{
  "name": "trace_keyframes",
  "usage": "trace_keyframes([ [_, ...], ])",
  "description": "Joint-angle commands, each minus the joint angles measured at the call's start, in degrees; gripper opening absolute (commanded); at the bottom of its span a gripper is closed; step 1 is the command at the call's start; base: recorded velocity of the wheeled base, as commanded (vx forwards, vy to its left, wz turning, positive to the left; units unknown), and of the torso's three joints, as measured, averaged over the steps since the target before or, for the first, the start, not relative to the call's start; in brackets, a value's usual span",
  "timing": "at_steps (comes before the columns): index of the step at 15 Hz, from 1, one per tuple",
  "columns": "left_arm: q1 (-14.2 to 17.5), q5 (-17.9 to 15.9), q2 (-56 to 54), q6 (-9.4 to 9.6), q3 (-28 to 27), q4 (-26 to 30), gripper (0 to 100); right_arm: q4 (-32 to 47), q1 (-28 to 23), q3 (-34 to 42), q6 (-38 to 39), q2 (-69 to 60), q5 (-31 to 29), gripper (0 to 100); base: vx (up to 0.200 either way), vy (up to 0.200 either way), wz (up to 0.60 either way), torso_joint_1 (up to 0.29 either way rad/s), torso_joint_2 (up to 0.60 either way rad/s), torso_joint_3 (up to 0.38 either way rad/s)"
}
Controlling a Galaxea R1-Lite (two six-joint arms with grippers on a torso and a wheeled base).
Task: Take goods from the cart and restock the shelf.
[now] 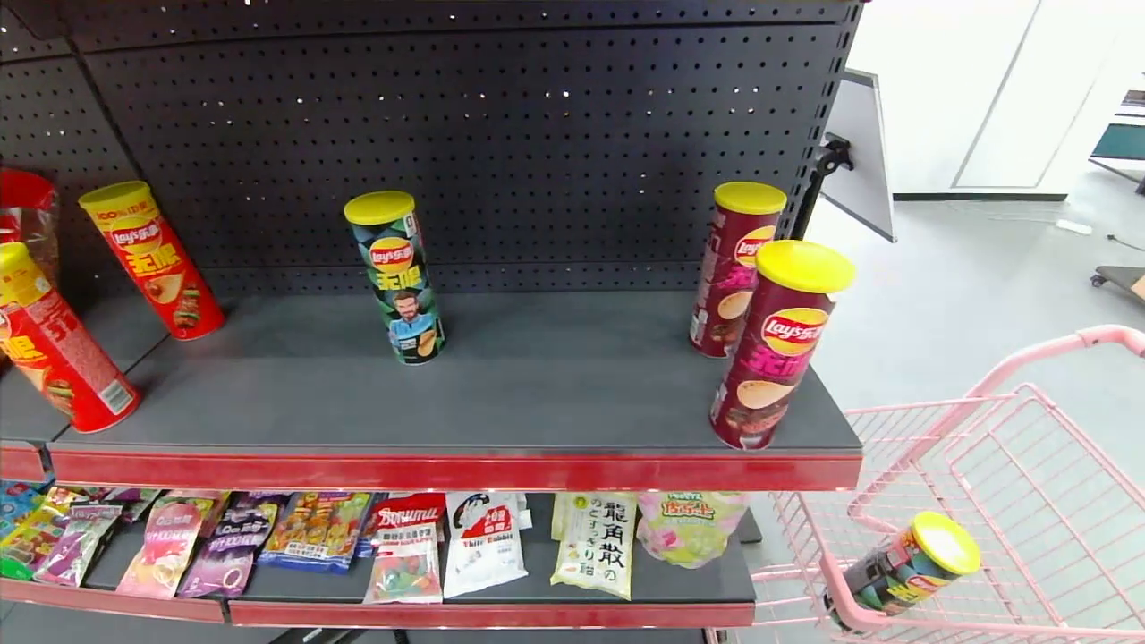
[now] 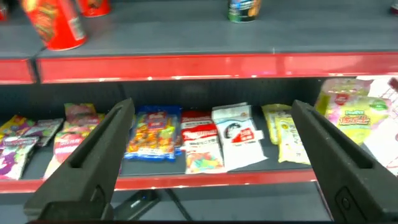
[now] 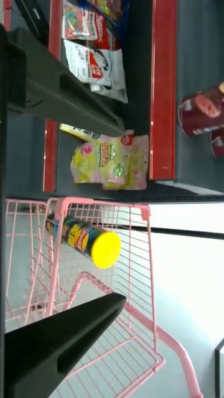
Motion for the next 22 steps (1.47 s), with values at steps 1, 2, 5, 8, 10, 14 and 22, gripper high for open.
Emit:
trace_keyframes([
  [1, -0.04, 0.0, 0.08, -0.02, 0.01, -0.01, 100, 0.01, -0.02, 0.0, 0.05, 0.02, 0.06, 100, 0.0, 0.0, 0.0, 0.0, 0.0, 0.0],
  [2, -0.04, 0.0, 0.08, -0.02, 0.01, -0.01, 100, 0.01, -0.02, 0.0, 0.05, 0.02, 0.06, 100, 0.0, 0.0, 0.0, 0.0, 0.0, 0.0],
  [5, -0.04, 0.0, 0.08, -0.02, 0.01, -0.01, 100, 0.01, -0.02, 0.0, 0.05, 0.02, -0.02, 100, 0.0, 0.0, -0.4, 0.0, 0.0, 0.003],
  [8, -0.04, 0.0, 0.08, -0.02, 0.01, -0.01, 100, -0.08, -0.02, 0.0, 0.05, 0.02, -0.02, 100, 0.0, 0.0, -0.6, 0.004, 0.01, 0.001],
  [10, -0.04, 0.0, -0.01, -0.02, 0.01, -0.01, 100, 0.01, -0.02, 0.0, 0.05, 0.02, -0.02, 100, 0.0, 0.0, -0.6, 0.0, 0.0, -0.002],
  [14, -0.04, 0.0, -0.01, -0.02, 0.01, -0.01, 100, 0.01, -0.02, 0.0, 0.13, 0.02, -0.02, 100, 0.0, 0.0, -0.3, 0.002, 0.0, 0.0],
  [22, -0.04, 0.0, 0.08, -0.11, 0.01, -0.01, 100, -0.08, -0.02, 0.0, 0.13, 0.02, -0.2, 100, 0.0, 0.0, 0.0, -0.062, 0.15, 0.088],
])
